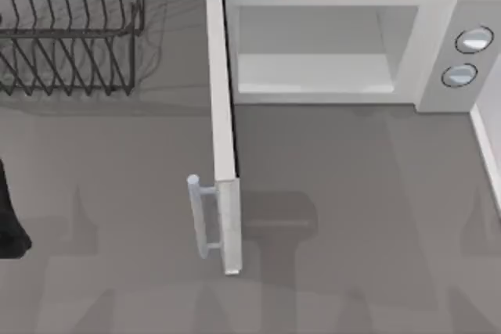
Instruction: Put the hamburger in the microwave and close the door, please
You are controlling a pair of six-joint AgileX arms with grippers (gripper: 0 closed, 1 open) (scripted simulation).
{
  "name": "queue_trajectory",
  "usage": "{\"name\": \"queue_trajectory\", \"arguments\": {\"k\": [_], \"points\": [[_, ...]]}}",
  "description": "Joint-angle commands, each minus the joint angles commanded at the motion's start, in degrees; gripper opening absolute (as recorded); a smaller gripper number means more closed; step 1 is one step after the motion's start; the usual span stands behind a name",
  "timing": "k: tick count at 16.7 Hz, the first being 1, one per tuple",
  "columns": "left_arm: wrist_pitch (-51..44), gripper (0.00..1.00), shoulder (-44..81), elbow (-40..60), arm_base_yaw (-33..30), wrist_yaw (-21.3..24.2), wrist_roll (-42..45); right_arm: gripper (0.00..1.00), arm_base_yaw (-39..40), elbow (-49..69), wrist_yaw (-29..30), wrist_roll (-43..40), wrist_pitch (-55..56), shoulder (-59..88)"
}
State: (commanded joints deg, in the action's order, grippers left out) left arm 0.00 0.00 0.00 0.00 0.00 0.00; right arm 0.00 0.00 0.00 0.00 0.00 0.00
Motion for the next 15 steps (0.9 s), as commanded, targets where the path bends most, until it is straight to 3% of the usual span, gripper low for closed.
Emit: {"name": "queue_trajectory", "arguments": {"k": [7,15], "points": [[0.00,1.00,0.00,0.00,0.00,0.00,0.00,1.00,-1.59,6.07,-0.01,-5.70,-7.53,9.28],[0.00,1.00,0.00,0.00,0.00,0.00,0.00,1.00,-7.05,26.80,-0.05,-25.02,-33.06,45.50]]}}
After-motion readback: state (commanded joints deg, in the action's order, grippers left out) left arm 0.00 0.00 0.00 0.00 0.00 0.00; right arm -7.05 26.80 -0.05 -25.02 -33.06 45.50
